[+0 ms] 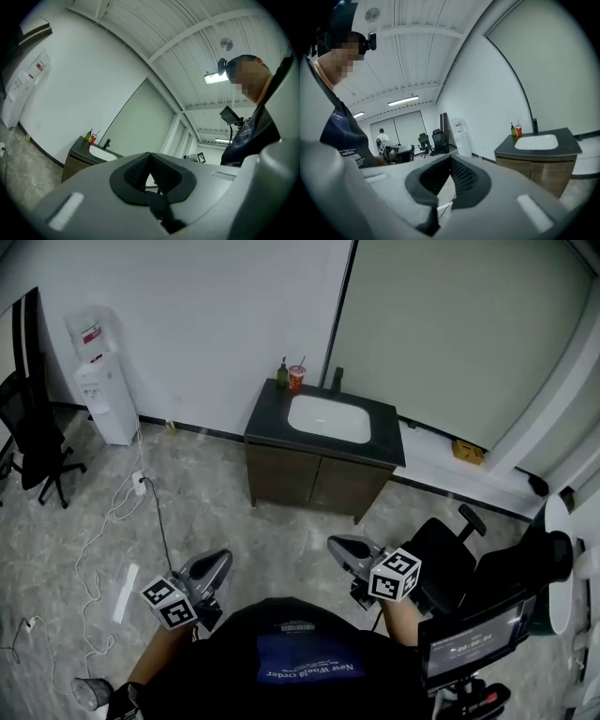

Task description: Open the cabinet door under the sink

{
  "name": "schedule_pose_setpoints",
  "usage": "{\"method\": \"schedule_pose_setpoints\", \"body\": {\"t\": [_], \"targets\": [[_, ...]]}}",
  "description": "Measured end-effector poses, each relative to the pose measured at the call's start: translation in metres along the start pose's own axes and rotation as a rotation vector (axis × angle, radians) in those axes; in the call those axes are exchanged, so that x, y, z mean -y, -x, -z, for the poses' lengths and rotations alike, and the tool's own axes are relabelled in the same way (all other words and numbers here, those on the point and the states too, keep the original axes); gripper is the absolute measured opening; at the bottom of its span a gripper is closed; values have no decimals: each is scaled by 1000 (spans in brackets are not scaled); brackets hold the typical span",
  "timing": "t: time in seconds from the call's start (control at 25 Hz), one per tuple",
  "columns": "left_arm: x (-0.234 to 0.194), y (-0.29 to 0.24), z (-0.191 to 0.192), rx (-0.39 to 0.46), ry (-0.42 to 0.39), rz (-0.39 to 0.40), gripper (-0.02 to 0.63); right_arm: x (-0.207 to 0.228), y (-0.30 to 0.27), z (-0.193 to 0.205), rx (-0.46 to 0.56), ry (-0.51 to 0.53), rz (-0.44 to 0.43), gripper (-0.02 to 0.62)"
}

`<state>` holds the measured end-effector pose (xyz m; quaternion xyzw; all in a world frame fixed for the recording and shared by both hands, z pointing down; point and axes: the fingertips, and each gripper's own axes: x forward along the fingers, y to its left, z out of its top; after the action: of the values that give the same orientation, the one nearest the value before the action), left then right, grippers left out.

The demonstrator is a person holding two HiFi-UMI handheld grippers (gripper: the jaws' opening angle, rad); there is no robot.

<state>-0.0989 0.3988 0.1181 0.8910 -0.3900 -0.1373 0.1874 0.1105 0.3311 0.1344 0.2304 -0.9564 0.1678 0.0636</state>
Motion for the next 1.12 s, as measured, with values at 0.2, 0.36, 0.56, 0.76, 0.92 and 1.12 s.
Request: {"method": "schedule_pose_setpoints", "body": {"t": [0.2,0.36,0.56,0.76,0.92,1.12], "targets": [[-5,-68,-19,42,-17,-42,2,63,-1,-50,12,50,-74,2],[-1,-125,-13,42,-14,-32,2,112,8,-56,11,49,-94,2],[-12,-167,-4,6,8,-37,2,166,21,-47,2,-20,-62,2],[-46,-200,-5,-17,28,-16,2,207,11,-48,13,-53,-10,2],[-83,-232,-10,-35,52,43,2,229,-10,-51,-1,-48,34,2],[-144,-279,-32,-86,70,137,2,275,-38,-73,26,-83,157,2]]}}
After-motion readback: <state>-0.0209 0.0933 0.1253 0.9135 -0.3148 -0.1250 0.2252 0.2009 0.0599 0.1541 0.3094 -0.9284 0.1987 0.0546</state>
